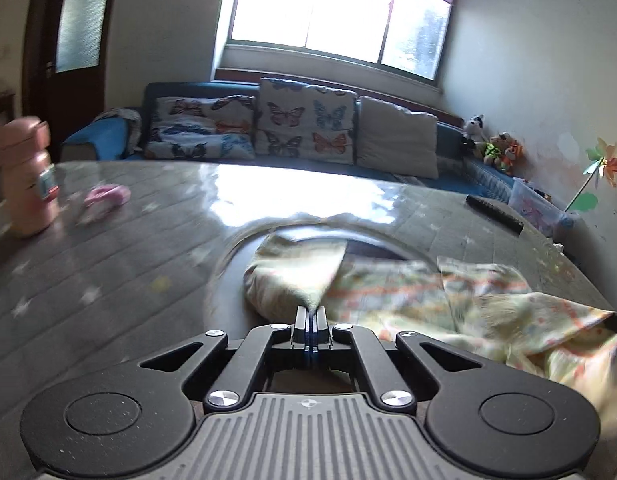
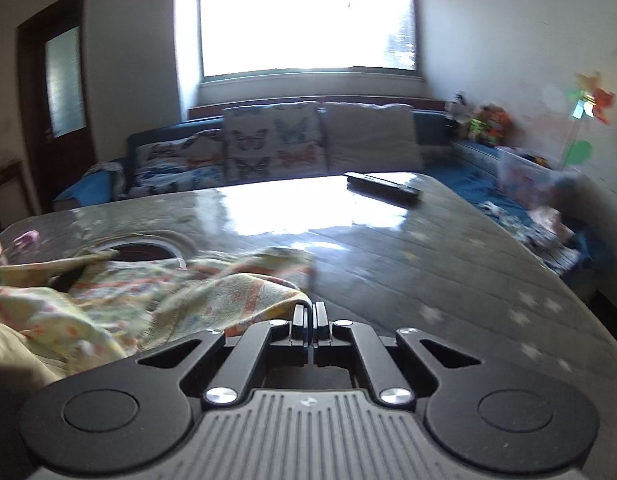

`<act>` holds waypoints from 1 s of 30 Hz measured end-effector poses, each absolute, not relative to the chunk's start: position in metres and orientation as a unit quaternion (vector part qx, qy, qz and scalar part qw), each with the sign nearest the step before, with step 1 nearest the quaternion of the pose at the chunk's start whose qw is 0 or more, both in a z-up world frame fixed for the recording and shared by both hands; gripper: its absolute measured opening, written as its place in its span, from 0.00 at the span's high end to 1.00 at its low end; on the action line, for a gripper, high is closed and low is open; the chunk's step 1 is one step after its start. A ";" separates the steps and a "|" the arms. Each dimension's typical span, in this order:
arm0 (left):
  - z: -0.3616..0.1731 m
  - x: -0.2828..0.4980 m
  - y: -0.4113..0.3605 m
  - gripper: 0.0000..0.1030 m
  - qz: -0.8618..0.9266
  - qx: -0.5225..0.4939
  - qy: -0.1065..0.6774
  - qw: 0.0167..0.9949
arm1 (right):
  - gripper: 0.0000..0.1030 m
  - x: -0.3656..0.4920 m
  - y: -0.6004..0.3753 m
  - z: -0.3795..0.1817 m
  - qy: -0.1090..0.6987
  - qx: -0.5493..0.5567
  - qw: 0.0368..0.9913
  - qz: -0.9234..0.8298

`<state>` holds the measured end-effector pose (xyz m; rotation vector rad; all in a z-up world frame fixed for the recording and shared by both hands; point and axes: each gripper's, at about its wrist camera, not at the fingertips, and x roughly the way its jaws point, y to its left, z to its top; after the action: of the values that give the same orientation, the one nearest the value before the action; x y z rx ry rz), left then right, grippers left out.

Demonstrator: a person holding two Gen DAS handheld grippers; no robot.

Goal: Fold clothes

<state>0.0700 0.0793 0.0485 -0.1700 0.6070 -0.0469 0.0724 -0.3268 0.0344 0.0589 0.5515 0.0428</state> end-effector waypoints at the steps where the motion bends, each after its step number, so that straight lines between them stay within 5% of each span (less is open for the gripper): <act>1: 0.046 0.059 0.082 0.99 -0.023 -0.086 0.302 0.949 | 0.98 0.065 -0.334 0.030 0.281 0.038 0.959 0.016; 9: 0.022 0.007 0.081 0.98 -0.025 -0.075 0.348 0.934 | 0.85 0.030 -0.334 0.006 0.330 -0.003 0.944 0.019; 11: 0.022 0.004 0.082 0.97 -0.023 -0.074 0.350 0.934 | 0.69 0.027 -0.324 0.010 0.325 -0.021 0.945 0.025; 15: 0.030 0.003 0.082 0.94 -0.021 -0.065 0.338 0.939 | 0.59 0.033 -0.307 0.014 0.310 -0.067 0.947 0.050; 17: 0.034 0.002 0.080 0.86 -0.021 -0.055 0.330 0.942 | 0.53 0.041 -0.292 0.011 0.305 -0.107 0.944 0.061; 19: 0.037 0.002 0.079 0.65 -0.016 -0.045 0.320 0.946 | 0.49 0.050 -0.280 0.005 0.309 -0.134 0.939 0.071; 25: 0.041 0.019 0.071 0.54 -0.010 -0.008 0.303 0.953 | 0.52 0.067 -0.254 -0.012 0.298 -0.207 0.928 0.085; 27: 0.041 0.028 0.067 0.54 -0.009 0.007 0.301 0.954 | 0.68 0.071 -0.254 -0.012 0.295 -0.208 0.929 0.082; 28: 0.041 0.032 0.065 0.54 -0.013 0.012 0.300 0.954 | 0.84 0.073 -0.256 -0.011 0.295 -0.200 0.931 0.081; 30: 0.039 0.043 0.059 0.54 -0.021 0.025 0.301 0.953 | 0.89 0.078 -0.266 -0.007 0.293 -0.174 0.937 0.073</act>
<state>0.0432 0.0593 0.0388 0.0513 0.6110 -0.0432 0.0779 -0.2655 -0.0071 -0.3552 0.5995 0.1497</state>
